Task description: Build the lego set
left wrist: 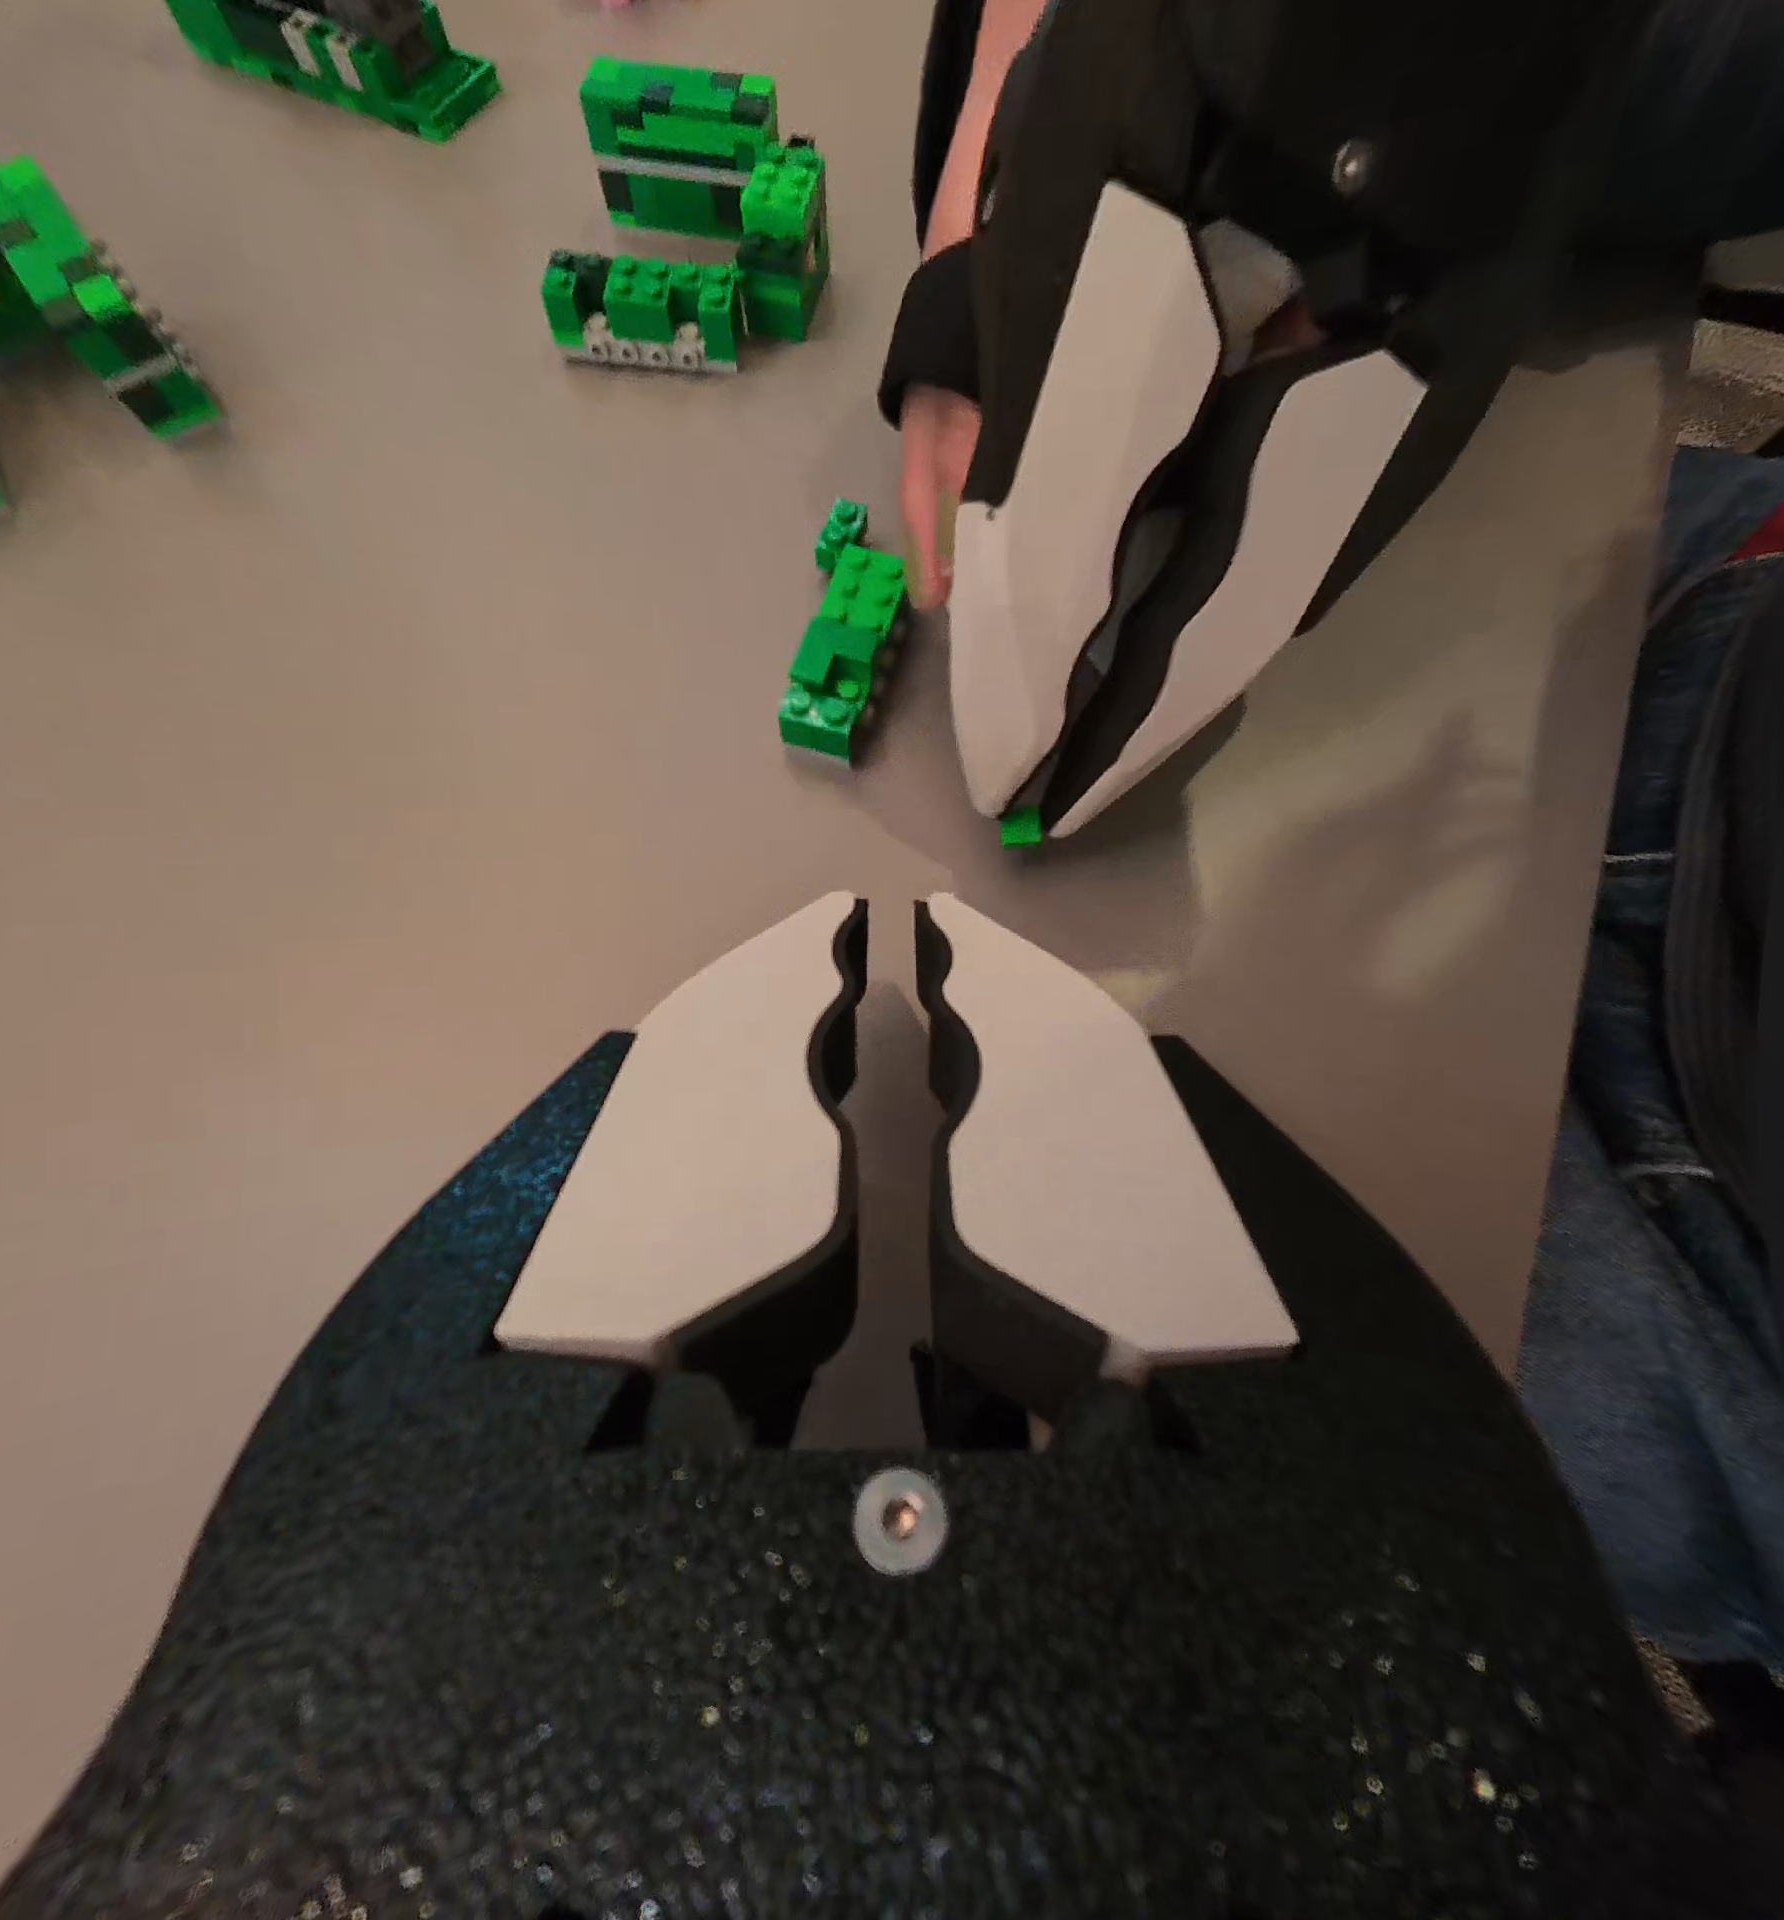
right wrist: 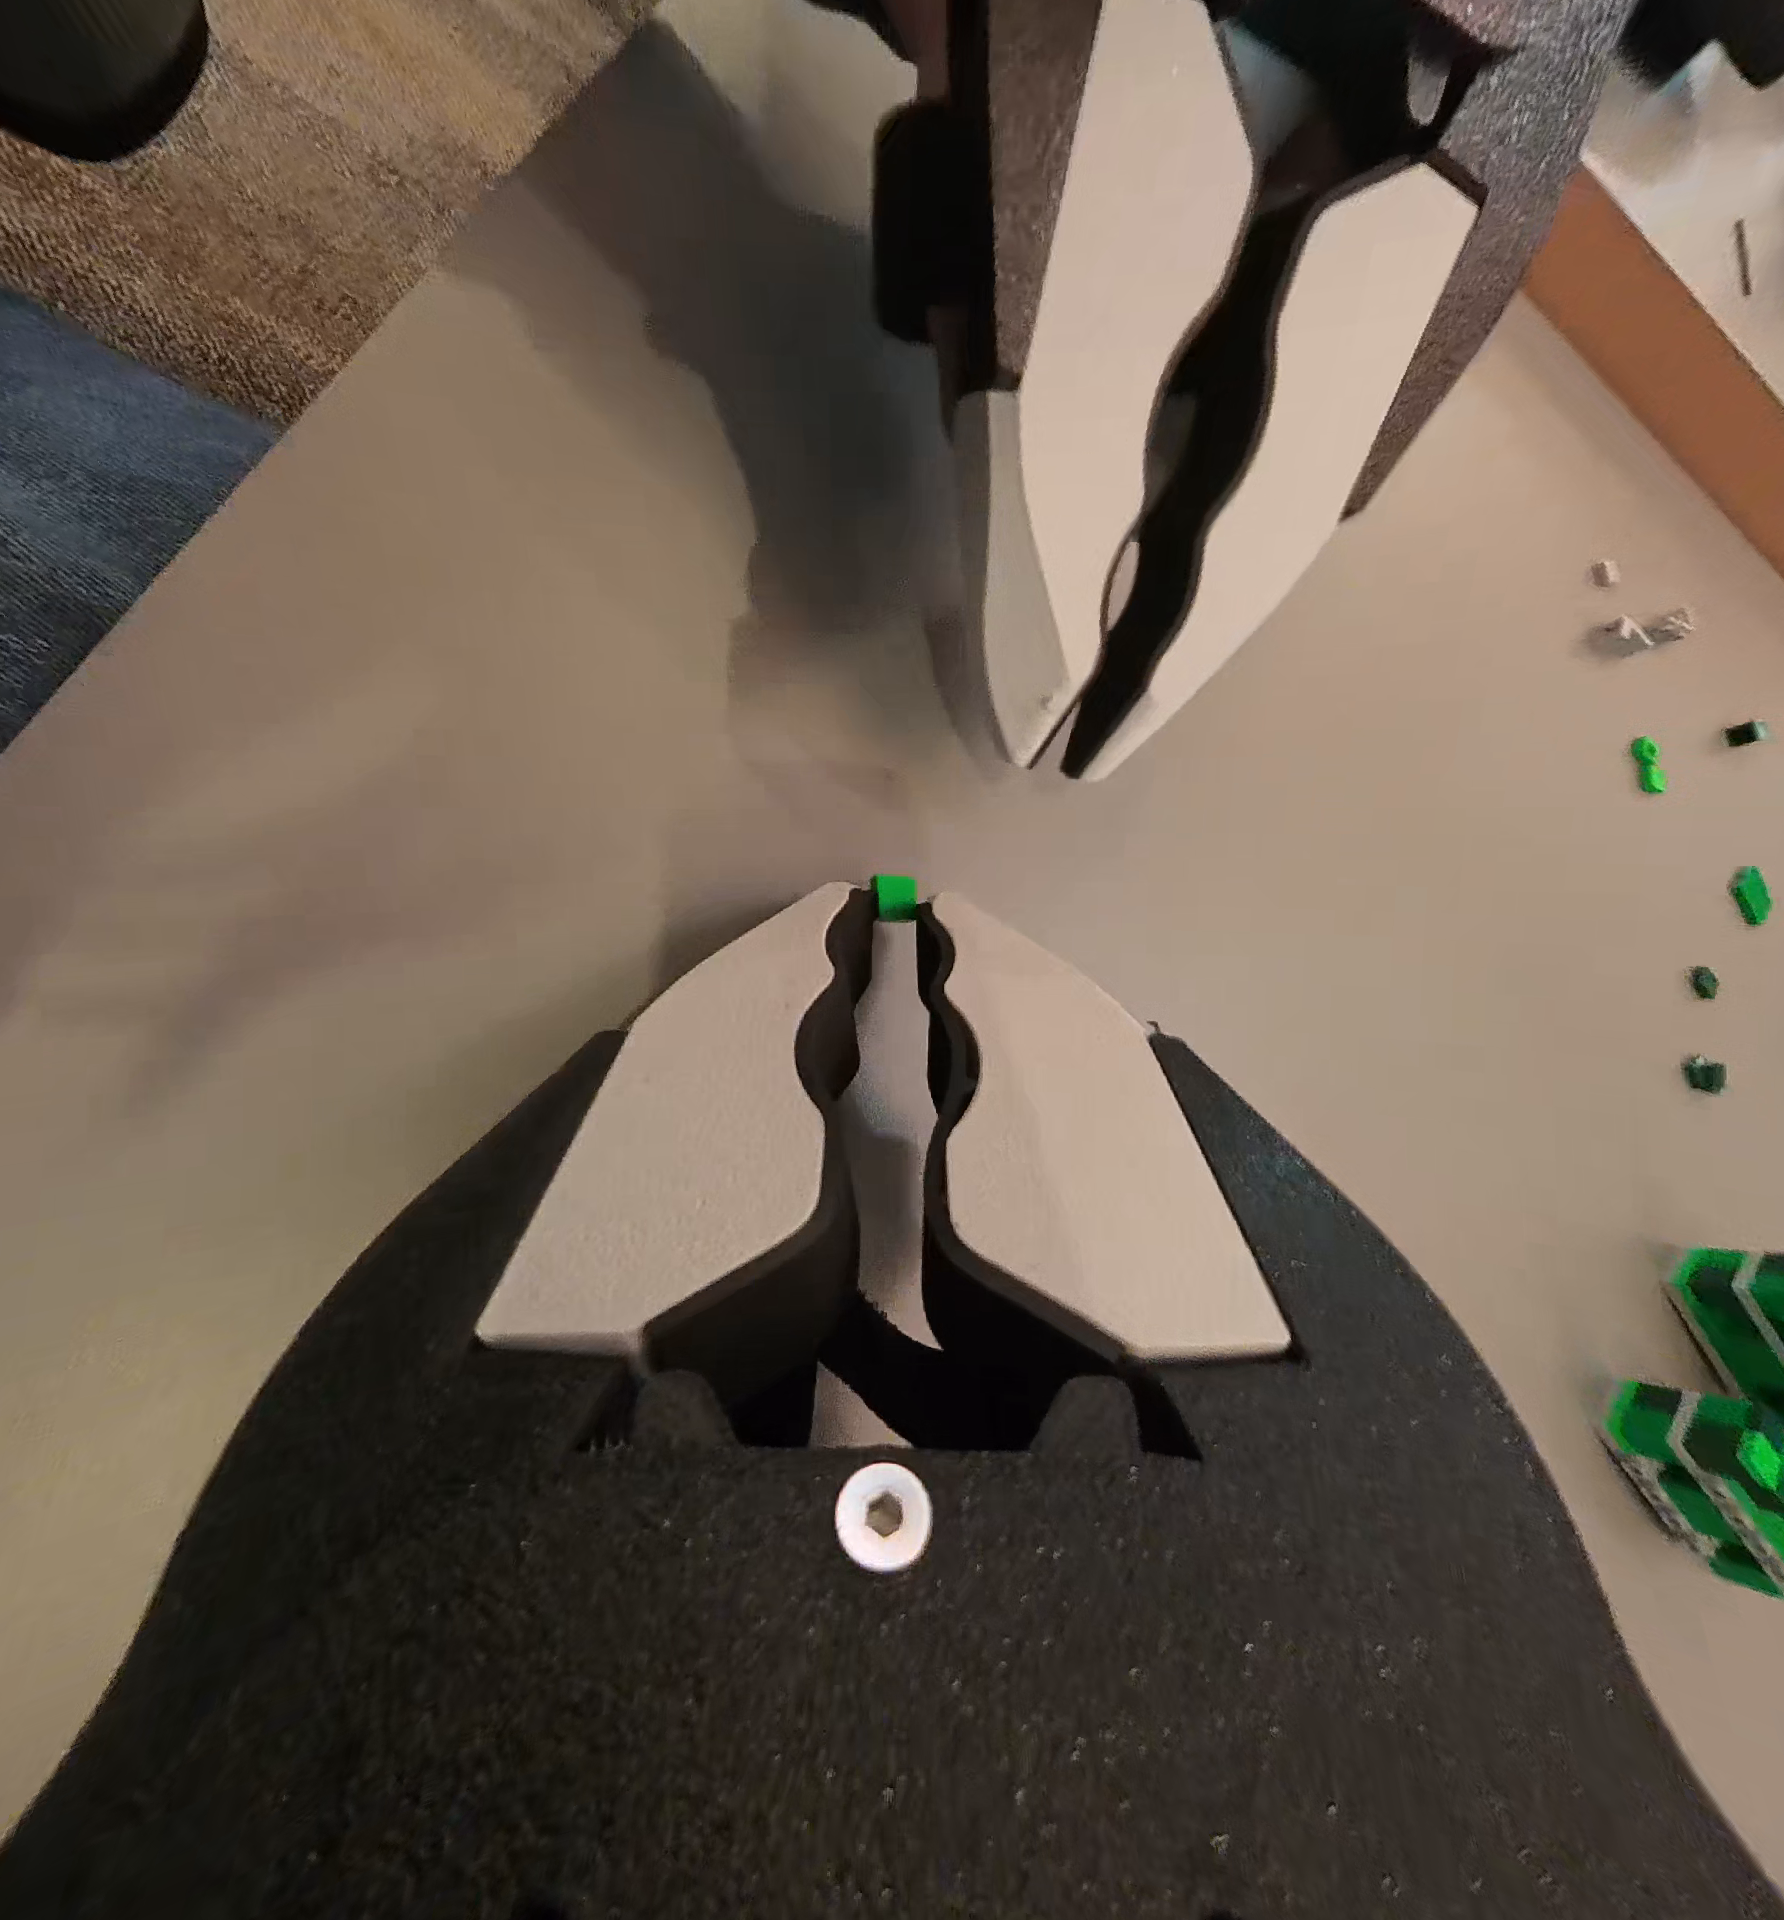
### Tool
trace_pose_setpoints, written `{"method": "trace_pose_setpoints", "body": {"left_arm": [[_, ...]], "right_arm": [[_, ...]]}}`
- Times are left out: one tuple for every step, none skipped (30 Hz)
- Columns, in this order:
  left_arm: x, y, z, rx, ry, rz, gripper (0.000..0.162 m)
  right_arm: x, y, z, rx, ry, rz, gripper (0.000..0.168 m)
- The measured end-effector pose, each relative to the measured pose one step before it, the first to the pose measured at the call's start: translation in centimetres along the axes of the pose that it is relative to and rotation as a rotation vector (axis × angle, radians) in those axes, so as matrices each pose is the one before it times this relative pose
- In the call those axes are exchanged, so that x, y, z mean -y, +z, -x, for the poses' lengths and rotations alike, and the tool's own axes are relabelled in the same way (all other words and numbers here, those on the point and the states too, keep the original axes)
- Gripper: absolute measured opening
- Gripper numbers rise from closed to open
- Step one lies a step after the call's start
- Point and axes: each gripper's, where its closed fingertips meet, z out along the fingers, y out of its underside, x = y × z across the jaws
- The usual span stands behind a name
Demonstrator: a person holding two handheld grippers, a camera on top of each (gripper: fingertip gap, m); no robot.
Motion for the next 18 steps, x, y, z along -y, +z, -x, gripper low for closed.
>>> {"method": "trace_pose_setpoints", "body": {"left_arm": [[-0.27,-0.035,-0.403,-0.0014,-0.0075,0.0044,0.009],[-0.207,0.096,-0.525,-0.0061,-0.003,0.0053,0.011],[-0.148,0.187,-0.455,0.0008,0.002,0.0062,0.012],[-0.139,0.221,-0.231,0.0159,0.0058,0.0094,0.014],[-0.099,0.238,-0.154,0.0186,0.0057,0.0094,0.015],[0.018,0.261,-0.198,0.0112,0.0027,0.0041,0.016],[0.082,0.293,-0.301,-0.0004,0.004,0.0014,0.018],[0.112,0.288,-0.244,-0.0003,0.004,0.0004,0.018],[0.093,0.277,-0.234,-0.0034,0.0079,0.0019,0.019],[0.075,0.268,-0.241,-0.0066,0.0128,0.0018,0.019],[0.02,0.229,-0.19,-0.0064,0.0165,0.0034,0.02],[0.049,0.147,-0.113,-0.0059,0.0195,0.0026,0.02],[0.136,0.047,-0.177,-0.0137,0.0268,-0.0047,0.021],[-0.017,0.032,-0.05,-0.0097,0.0282,0.006,0.021],[0.014,-0.006,0.041,-0.0093,0.0223,0.005,0.021],[-0.037,-0.028,0.012,-0.0163,0.0202,0.0106,0.021],[-0.047,-0.043,0.017,-0.0207,0.0195,0.0113,0.021],[-0.056,-0.041,0.007,-0.0238,0.0217,0.0107,0.022]], "right_arm": [[0.018,0.233,0.088,0.0075,-0.0073,0.0031,0.008],[0.244,0.001,0.023,0.0032,-0.0134,-0.0123,0.009],[0.193,-0.053,0.076,0.0028,-0.014,-0.0089,0.016],[0.128,-0.133,0.008,-0.0034,-0.0078,-0.0042,0.023],[0.103,-0.242,-0.009,-0.0047,-0.0053,-0.0074,0.026],[0.042,-0.366,-0.128,-0.0108,-0.0017,-0.0118,0.026],[-0.136,-0.449,-0.35,-0.021,0.0091,-0.0099,0.026],[-0.344,-0.479,-0.5,-0.0244,0.0218,-0.0028,0.026],[-0.501,-0.463,-0.529,-0.0204,0.0312,0.0015,0.026],[-0.576,-0.399,-0.441,-0.0108,0.0336,0.0039,0.026],[-0.611,-0.311,-0.393,-0.0064,0.0317,0.0072,0.027],[-0.635,-0.227,-0.335,-0.0008,0.0303,0.0136,0.029],[-0.585,-0.147,-0.226,0.0061,0.0272,0.0182,0.032],[-0.428,-0.109,-0.146,0.0108,0.0221,0.0128,0.035],[-0.274,-0.066,-0.106,0.0127,0.0204,0.0056,0.036],[-0.191,-0.011,0.015,0.0206,0.0191,0.0029,0.037],[-0.149,0.025,0.087,0.0246,0.0181,0.0036,0.037],[-0.161,0.079,0.051,0.0224,0.017,0.007,0.037]]}}
